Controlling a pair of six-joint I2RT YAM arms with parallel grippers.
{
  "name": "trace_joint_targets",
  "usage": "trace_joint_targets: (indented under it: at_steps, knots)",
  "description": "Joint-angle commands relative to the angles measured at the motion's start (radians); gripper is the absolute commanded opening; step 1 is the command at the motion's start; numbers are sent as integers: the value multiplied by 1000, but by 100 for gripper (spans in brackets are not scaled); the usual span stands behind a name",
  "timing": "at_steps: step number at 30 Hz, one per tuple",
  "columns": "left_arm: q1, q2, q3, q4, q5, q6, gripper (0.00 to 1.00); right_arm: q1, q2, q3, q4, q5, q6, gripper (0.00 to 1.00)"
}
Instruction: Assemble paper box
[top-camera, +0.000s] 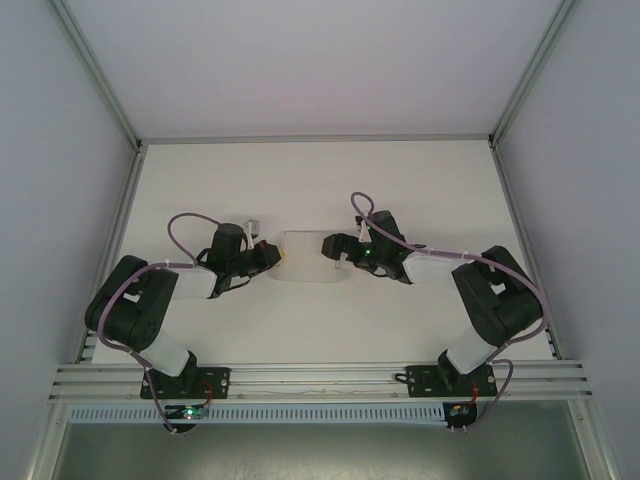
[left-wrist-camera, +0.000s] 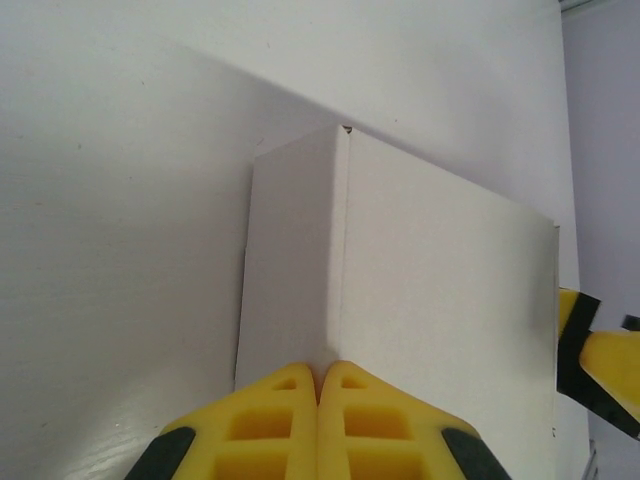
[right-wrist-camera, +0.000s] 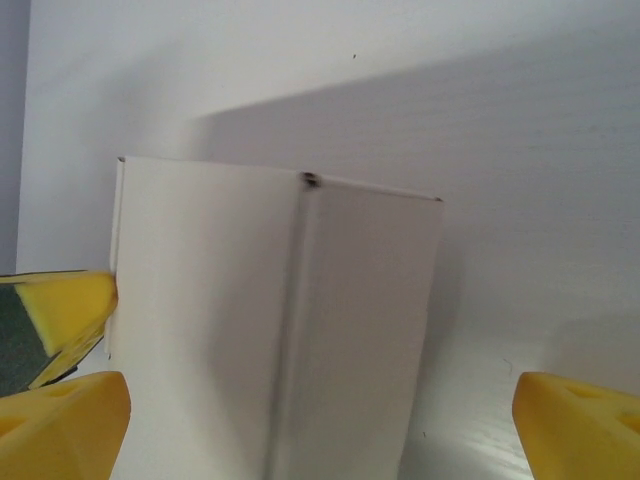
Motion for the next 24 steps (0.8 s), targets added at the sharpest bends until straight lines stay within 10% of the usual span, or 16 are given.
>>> trace_joint_targets:
  at_steps: [1, 17, 24]
  knots:
    - [20, 52, -57, -26, 15, -36, 0, -13, 36, 36, 32, -59, 30, 96]
    - [24, 6, -39, -74, -2, 14, 0, -8, 57, 60, 130, -174, 59, 57]
    - [8, -135, 9, -92, 34, 60, 47, -22, -13, 26, 118, -187, 95, 44]
